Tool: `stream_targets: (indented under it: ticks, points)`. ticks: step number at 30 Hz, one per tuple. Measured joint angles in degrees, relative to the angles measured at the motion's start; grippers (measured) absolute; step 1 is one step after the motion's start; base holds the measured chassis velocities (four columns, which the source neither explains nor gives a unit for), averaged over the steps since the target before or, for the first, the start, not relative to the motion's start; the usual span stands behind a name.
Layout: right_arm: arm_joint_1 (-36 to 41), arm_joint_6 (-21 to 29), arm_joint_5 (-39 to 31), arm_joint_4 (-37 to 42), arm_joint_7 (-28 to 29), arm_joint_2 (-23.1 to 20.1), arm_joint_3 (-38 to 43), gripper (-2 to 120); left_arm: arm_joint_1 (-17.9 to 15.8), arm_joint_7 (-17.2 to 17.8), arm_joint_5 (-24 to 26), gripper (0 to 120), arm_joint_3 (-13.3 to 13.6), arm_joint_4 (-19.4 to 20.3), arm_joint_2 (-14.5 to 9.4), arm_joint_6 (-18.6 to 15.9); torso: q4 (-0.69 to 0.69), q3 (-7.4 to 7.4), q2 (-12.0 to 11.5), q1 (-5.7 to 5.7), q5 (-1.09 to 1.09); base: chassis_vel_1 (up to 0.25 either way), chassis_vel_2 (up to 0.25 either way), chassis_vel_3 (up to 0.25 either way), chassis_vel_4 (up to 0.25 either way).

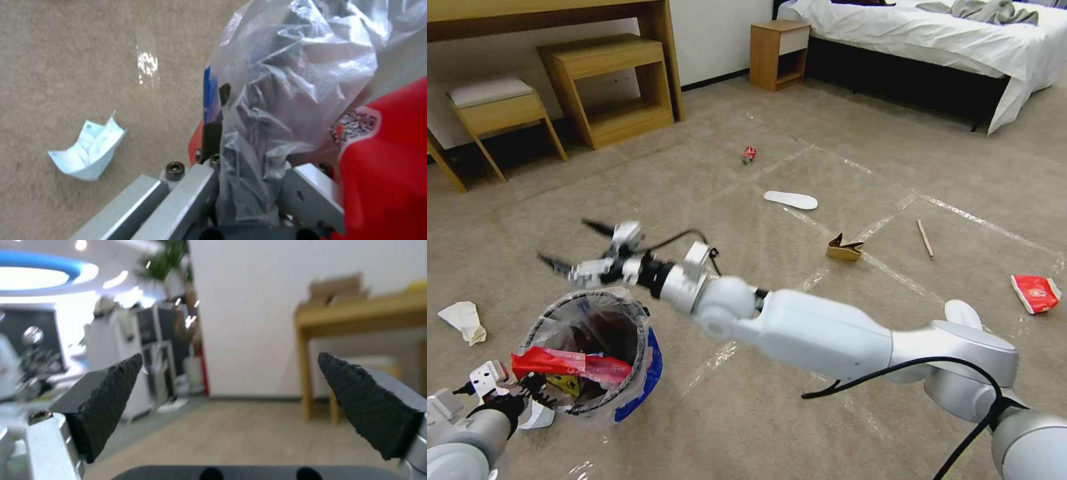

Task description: Pick up the trash bin and place the garbage on the floor into it.

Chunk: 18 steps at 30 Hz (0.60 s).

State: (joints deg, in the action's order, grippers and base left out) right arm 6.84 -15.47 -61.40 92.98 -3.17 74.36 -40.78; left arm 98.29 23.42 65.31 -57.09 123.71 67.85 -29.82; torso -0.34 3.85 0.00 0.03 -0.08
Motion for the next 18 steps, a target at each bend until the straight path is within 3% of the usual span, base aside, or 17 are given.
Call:
stream_targets:
  ticks: [4,7,8,10,12,14,16,18]
  points:
    - [0.7,-0.2,0.7,1.4,0.0,-3.0,8.1,100,0.0,-1.0,-0.6,1,-0.4,0.0,-0.2,0.3,0.0,0.0,0.0,0.0,0.01,0.0,0.0,0.0,0.0]
    - [3.5,0.1,2.2,4.3,0.2,-9.2,16.9,100,0.1,-2.1,-1.5,1,-0.9,0.1,-0.2,1.1,0.01,0.0,0.0,0.0,0.02,0.0,0.0,0.0,0.0]
    - [3.5,0.1,2.2,4.3,0.2,-9.2,16.9,100,0.1,-2.1,-1.5,1,-0.9,0.1,-0.2,1.1,0.01,0.0,0.0,0.0,0.02,0.0,0.0,0.0,0.0]
    - [8.6,0.9,4.1,7.9,2.5,-15.5,25.6,100,0.1,-2.6,-2.0,1,-1.0,0.7,-0.2,1.6,-0.04,0.0,0.0,0.0,0.03,0.0,0.0,0.0,0.0]
    - [10.2,1.1,4.5,8.8,2.9,-16.7,27.7,100,0.1,-2.7,-2.1,1,-1.1,0.9,-0.2,1.7,-0.03,0.0,0.0,0.0,0.03,0.0,0.0,0.0,0.0]
    - [18.2,1.1,6.9,12.4,5.2,-21.4,37.1,100,0.1,-3.1,-2.3,1,-1.5,1.4,-0.2,2.0,-0.04,0.0,0.0,0.0,0.06,0.0,0.0,0.0,0.0]
    - [19.8,1.1,7.4,13.1,5.7,-22.3,39.2,100,0.2,-3.2,-2.4,1,-1.6,1.5,-0.2,2.0,-0.05,0.0,0.0,0.0,0.05,0.0,0.0,0.0,0.0]
    - [25.7,0.0,9.7,15.0,6.8,-24.2,47.3,100,1.4,-3.9,-3.0,1,-2.9,2.0,0.7,2.6,-0.06,-0.01,0.0,0.0,0.01,0.0,0.0,0.0,0.0]
